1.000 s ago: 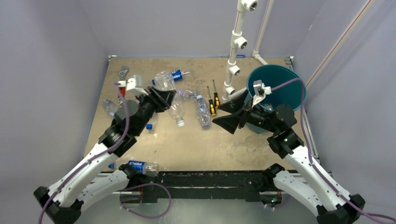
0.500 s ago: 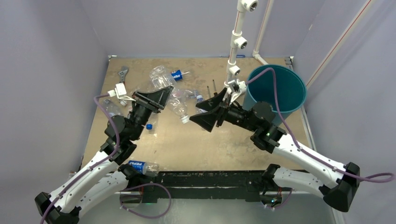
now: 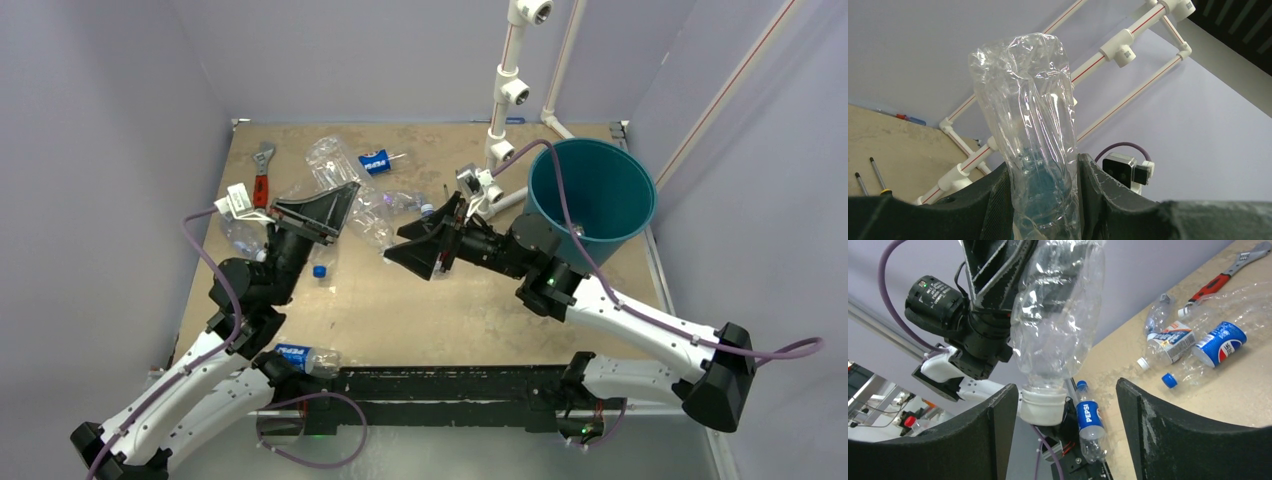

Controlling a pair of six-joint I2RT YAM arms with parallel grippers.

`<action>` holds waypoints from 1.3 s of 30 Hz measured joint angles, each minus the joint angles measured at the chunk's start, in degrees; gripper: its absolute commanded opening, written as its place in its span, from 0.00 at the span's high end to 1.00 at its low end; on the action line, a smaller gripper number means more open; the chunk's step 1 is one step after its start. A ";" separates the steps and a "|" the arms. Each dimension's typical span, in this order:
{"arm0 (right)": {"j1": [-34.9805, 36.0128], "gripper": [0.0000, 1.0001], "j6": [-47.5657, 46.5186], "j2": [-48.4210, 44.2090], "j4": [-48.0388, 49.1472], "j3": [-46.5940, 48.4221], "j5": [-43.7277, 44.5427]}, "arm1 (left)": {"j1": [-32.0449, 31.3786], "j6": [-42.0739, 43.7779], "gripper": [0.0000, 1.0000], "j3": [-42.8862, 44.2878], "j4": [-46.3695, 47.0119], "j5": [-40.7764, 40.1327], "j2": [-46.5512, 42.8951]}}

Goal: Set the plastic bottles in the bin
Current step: Place the plastic bottle in the trash bin.

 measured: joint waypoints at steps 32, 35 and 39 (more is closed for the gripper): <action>2.27 1.00 -19.21 -8.61 -40.52 11.56 20.20 | 0.00 34.01 0.01 24.28 -39.08 -4.66 1.29; 2.27 1.00 -22.16 -7.56 -48.39 13.62 22.64 | 0.00 46.47 0.00 29.33 -44.28 -0.37 5.07; 2.27 1.00 -24.20 -5.57 -56.61 13.88 24.00 | -2.32 60.94 0.01 28.74 -48.96 4.17 10.45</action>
